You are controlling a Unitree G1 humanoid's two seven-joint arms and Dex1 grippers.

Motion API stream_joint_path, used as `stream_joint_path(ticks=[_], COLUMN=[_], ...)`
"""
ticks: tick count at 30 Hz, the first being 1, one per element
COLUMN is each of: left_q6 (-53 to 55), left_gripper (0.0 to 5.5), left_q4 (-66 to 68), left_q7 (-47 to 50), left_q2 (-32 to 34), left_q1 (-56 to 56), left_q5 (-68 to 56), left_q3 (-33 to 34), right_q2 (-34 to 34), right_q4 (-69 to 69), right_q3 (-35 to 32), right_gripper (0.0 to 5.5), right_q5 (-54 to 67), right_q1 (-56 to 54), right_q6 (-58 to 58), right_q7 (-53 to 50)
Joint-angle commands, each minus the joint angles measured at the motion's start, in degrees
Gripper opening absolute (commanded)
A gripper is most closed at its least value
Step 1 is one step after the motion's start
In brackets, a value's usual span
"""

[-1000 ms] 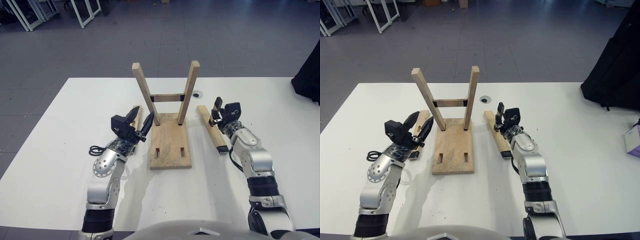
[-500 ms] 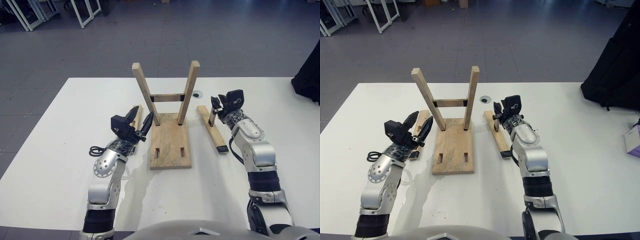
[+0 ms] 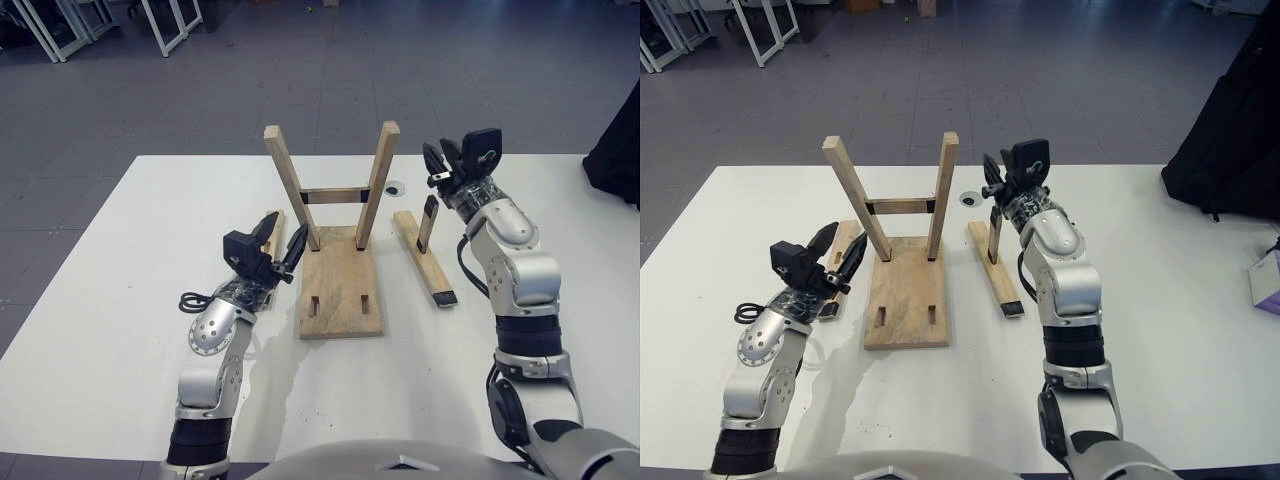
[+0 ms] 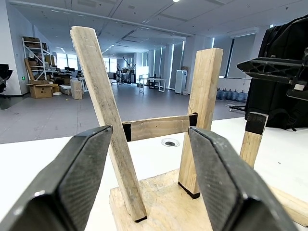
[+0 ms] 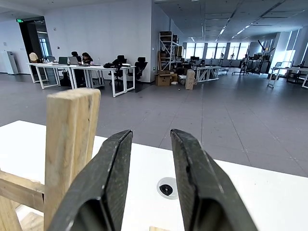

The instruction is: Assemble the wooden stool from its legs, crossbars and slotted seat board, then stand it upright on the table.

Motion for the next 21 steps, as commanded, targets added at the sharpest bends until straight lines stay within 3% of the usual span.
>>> stream_joint_path(ticks=[1, 11, 17, 21], left_q6=[-0.12, 0.21, 0.81, 1.26], left_gripper=[2.92, 2.92, 2.92, 2.92], left_q4=[1.14, 1.29, 2.85, 2.99], left_q7=[-0.35, -0.75, -1.95, -2.62], left_q2=[0.34, 0.88, 1.61, 2.06], left_q1=[-0.72, -0.13, -2.42, -2.95], left_q5=[0.76, 0.7, 0.21, 0.07], left_q3=[-0.33, -0.17, -0.16, -0.31], right_q2=[-0.12, -2.75, -0.38, 0.51], right_q4=[2.07, 4.12, 13.37, 19.29], right_q3=[1.8, 1.13, -0.4, -0.27], right_gripper=[1.45, 1.45, 1.45, 1.45], right_q5=[-2.08, -2.77, 1.7, -1.08], right_q1=[-3.58, -9.72, -11.24, -10.99], right_q6=[-2.04, -2.03, -6.52, -10.36], right_q7=[0.33, 2.79, 8.08, 4.91])
